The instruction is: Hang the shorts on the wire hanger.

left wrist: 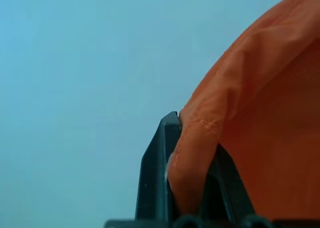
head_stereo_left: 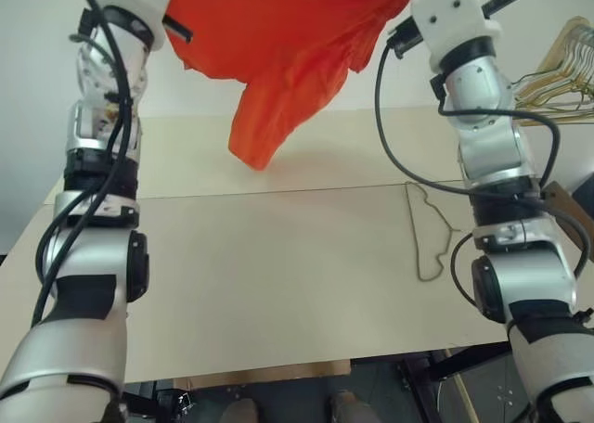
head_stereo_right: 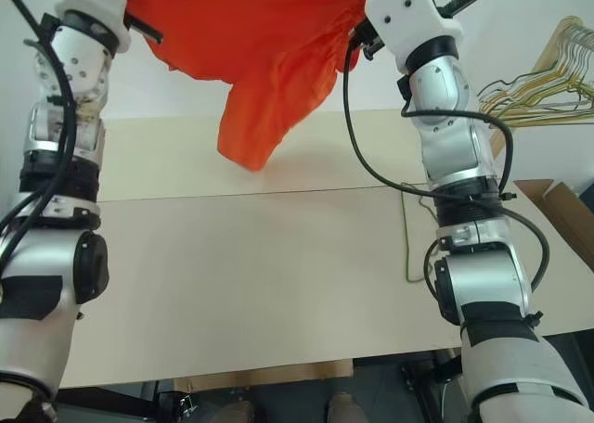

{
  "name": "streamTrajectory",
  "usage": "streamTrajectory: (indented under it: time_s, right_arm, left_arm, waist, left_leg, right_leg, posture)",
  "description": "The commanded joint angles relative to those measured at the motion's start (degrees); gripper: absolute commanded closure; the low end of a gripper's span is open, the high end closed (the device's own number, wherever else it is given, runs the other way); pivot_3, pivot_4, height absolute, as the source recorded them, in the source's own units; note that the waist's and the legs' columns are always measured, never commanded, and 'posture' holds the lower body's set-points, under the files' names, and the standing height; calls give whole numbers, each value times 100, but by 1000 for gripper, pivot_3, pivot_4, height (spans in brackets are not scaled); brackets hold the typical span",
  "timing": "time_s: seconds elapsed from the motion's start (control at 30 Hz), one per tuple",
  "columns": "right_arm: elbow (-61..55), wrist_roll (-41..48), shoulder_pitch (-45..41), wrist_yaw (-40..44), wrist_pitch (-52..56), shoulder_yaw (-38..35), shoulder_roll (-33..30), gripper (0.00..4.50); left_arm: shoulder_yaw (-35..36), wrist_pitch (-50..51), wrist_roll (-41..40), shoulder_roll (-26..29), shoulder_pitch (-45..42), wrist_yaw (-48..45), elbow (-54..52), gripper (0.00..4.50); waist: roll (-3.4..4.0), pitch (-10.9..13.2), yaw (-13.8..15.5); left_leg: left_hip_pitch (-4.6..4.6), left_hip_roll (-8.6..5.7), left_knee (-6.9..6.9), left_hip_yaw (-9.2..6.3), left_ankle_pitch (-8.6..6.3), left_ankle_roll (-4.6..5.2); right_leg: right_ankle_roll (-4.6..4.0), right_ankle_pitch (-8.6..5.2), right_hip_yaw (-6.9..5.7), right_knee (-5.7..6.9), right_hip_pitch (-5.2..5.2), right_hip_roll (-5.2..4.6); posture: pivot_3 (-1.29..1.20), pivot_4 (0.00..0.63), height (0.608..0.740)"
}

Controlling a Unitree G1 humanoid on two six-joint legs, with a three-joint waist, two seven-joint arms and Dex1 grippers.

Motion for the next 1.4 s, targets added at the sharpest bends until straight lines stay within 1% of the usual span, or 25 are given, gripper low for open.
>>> streamTrajectory:
  time_s: [0.03, 0.1, 0.13, 0.17, 0.23, 0.27, 0.3, 0.37, 0.43, 0.5, 0.6, 0.7, 0.77, 0.83, 0.9, 1.0, 1.17, 1.3, 1.33, 1.4]
  right_arm:
    - [-807, 166, 890, 803, -241, 126, -241, 4500]
    - [-1159, -25, 1502, 1278, -381, 380, -477, 4500]
    - [-1298, -158, 1787, 1490, -430, 516, -611, 4500]
    - [-1424, -307, 2129, 1764, -510, 701, -797, 4500]
    - [-1443, -622, 2808, 2205, -809, 1117, -1155, 4500]
    - [-1448, -626, 3096, 2460, -919, 1273, -1273, 4500]
    - [-1432, -651, 3294, 2613, -1103, 1394, -1371, 4500]
    - [-1443, -599, 3588, 2878, -1219, 1507, -1432, 4500]
    - [-1492, -566, 3733, 3111, -1501, 1571, -1532, 4500]
    - [-1625, -322, 3813, 3487, -1634, 1562, -1607, 4500]
    - [-1715, -148, 3843, 3944, -1803, 1569, -1757, 4500]
    - [-1770, 64, 3876, 4528, -1947, 1618, -2003, 4500]
    - [-1805, 332, 3939, 4997, -2100, 1637, -2200, 4500]
    - [-1777, 489, 3954, 5282, -2216, 1638, -2292, 4500]
    - [-1611, 351, 3868, 5381, -2380, 1670, -2335, 4500]
    - [-1453, 230, 3787, 5512, -2526, 1676, -2355, 4500]
    - [-2016, 811, 4085, 6035, -2253, 1531, -2516, 4500]
    - [-2451, 1069, 4297, 6194, -1787, 1433, -2544, 4500]
    - [-2547, 1060, 4353, 6216, -1682, 1412, -2556, 4500]
    - [-2687, 1039, 4438, 6258, -1541, 1377, -2567, 4500]
  left_arm:
    - [80, 89, -357, 293, 967, -755, -1412, 4465]
    - [83, 340, -718, 440, 1756, -1388, -2227, 4465]
    - [68, 631, -930, 525, 2173, -1748, -2638, 4465]
    - [-8, 602, -1091, 708, 2739, -2187, -3040, 4465]
    - [-287, 555, -1301, 1318, 4124, -3268, -3842, 4465]
    - [-401, 253, -1202, 1608, 4691, -3575, -3993, 4465]
    - [-452, 228, -1076, 1802, 5110, -3709, -4088, 4465]
    - [-499, 11, -892, 2115, 5725, -3918, -4029, 4465]
    - [-491, 48, -861, 2296, 6144, -4092, -4006, 4465]
    - [-520, 94, -751, 2463, 6454, -4236, -4034, 4465]
    - [-552, 228, -742, 2694, 6775, -4494, -4242, 4465]
    - [-545, 491, -802, 2788, 6999, -4716, -4574, 4465]
    - [-508, 890, -1018, 2931, 7236, -5028, -4988, 4465]
    - [-455, 1179, -1185, 3091, 7429, -5283, -5300, 4465]
    - [-430, 1402, -1204, 3106, 7481, -5289, -5478, 4465]
    - [-434, 1480, -1146, 3053, 7505, -5237, -5590, 4465]
    - [-323, 1662, -1263, 3174, 7817, -5413, -5856, 4465]
    - [-273, 1727, -1313, 3163, 7901, -5517, -5951, 4465]
    - [-259, 1679, -1321, 3161, 7910, -5544, -5950, 4044]
    - [-228, 1593, -1336, 3147, 7918, -5561, -5938, 3529]
  waist:
    - [-2, -1, -35]
    - [-1, -1, -37]
    - [-1, -1, -38]
    - [0, 0, -36]
    - [2, -2, -75]
    - [4, -3, -111]
    - [4, -2, -124]
    - [2, 2, -148]
    - [-1, 7, -161]
    - [0, 7, -158]
    - [0, 7, -142]
    - [0, 7, -114]
    - [-1, 7, -82]
    - [-1, 6, -62]
    - [-1, 7, -53]
    - [-1, 7, -22]
    - [-1, 7, -5]
    - [-1, 7, 12]
    - [-1, 7, 14]
    - [-1, 7, 23]
  left_leg:
    - [1, -1, 7, 3, 0, 1]
    - [15, 2, 27, 1, -3, 10]
    - [29, 5, 33, -2, -24, 47]
    - [40, 6, 37, -3, -34, 64]
    - [71, 5, 44, 1, -35, 67]
    - [98, 6, 42, 5, -38, 72]
    - [142, 10, 33, 7, -40, 75]
    - [203, 17, 27, 14, -41, 79]
    - [209, 19, 26, 16, -26, 104]
    - [215, 19, 26, 18, -11, 127]
    - [251, 21, 13, 20, -9, 132]
    - [244, 22, 11, 23, -10, 132]
    - [238, 20, 11, 27, -15, 141]
    - [238, 20, 11, 30, -22, 151]
    - [241, 21, 11, 34, -25, 156]
    - [248, 23, 11, 35, -24, 157]
    - [256, 23, 11, 36, -24, 158]
    - [256, 23, 11, 36, -25, 159]
    - [256, 23, 11, 36, -25, 159]
    - [260, 24, 11, 36, -25, 159]
  right_leg:
    - [6, 2, 1, -5, 7, -1]
    - [10, 3, 2, -6, 37, 1]
    - [10, 3, -2, -3, 57, 4]
    - [11, 3, -5, 1, 70, 6]
    - [11, 4, 4, -3, 89, 9]
    - [9, 3, 16, -2, 107, 16]
    - [3, -4, 15, -6, 149, 19]
    - [-4, -11, 15, -7, 198, 24]
    - [-5, -13, 17, -5, 200, 29]
    - [12, -13, 19, -2, 201, 29]
    - [22, -21, 19, -3, 235, 29]
    - [16, -19, 18, -8, 234, 26]
    - [-3, -9, 19, -11, 231, 22]
    - [-6, -12, 20, -13, 232, 21]
    - [-7, -13, 23, -12, 232, 22]
    - [-9, -13, 23, -9, 234, 25]
    - [-14, -15, 25, -8, 241, 24]
    - [-14, -16, 24, -9, 243, 23]
    - [-15, -17, 24, -8, 243, 23]
    - [-16, -18, 23, -8, 244, 23]
  posture:
    - [34, 0, 740]
    - [40, 0, 740]
    - [40, 0, 740]
    - [36, 0, 740]
    - [37, 0, 740]
    - [38, 0, 740]
    - [43, 0, 740]
    - [46, 0, 740]
    - [45, 0, 740]
    - [48, 0, 740]
    - [45, 0, 740]
    - [42, 0, 740]
    - [39, 0, 740]
    - [38, 0, 740]
    - [37, 0, 740]
    - [40, 0, 740]
    - [45, 0, 740]
    - [44, 0, 740]
    - [44, 0, 740]
    - [41, 0, 740]
